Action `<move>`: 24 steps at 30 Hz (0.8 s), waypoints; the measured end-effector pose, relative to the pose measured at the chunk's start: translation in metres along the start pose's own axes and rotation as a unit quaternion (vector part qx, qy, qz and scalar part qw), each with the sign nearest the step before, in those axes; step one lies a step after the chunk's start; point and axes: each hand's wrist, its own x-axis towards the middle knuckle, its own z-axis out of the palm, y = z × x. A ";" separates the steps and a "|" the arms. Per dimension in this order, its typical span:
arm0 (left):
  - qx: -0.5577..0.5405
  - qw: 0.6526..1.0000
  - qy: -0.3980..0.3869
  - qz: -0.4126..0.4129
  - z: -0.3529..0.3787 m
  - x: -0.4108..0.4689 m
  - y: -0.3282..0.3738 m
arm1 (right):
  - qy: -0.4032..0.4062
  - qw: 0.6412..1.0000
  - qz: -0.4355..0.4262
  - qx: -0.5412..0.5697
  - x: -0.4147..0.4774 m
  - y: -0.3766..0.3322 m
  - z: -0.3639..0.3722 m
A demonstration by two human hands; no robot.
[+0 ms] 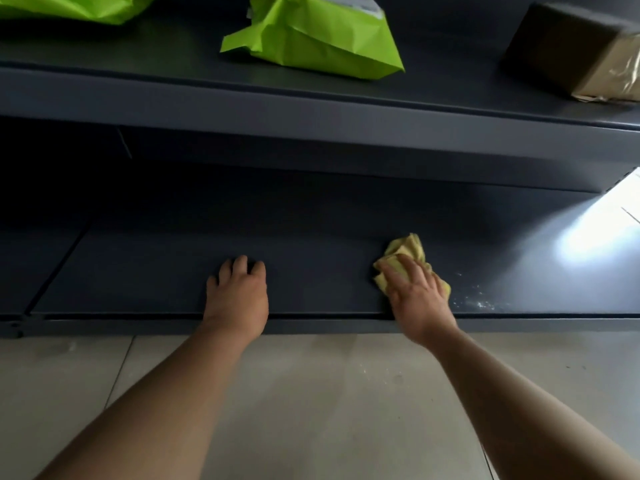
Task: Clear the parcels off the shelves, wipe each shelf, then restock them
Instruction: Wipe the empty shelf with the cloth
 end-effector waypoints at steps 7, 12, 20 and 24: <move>-0.029 0.997 0.069 -0.022 0.024 -0.001 0.013 | -0.041 0.997 -0.061 0.006 0.034 -0.052 0.005; -0.029 0.995 0.092 -0.013 0.032 -0.002 0.007 | -0.089 0.978 -0.189 0.008 0.070 -0.117 0.008; -0.032 0.993 0.106 -0.030 0.040 -0.001 0.014 | -0.100 0.994 -0.048 0.004 0.112 -0.052 0.000; -0.039 0.992 0.109 -0.044 0.041 0.001 0.018 | -0.085 0.996 0.032 -0.005 0.105 -0.003 -0.004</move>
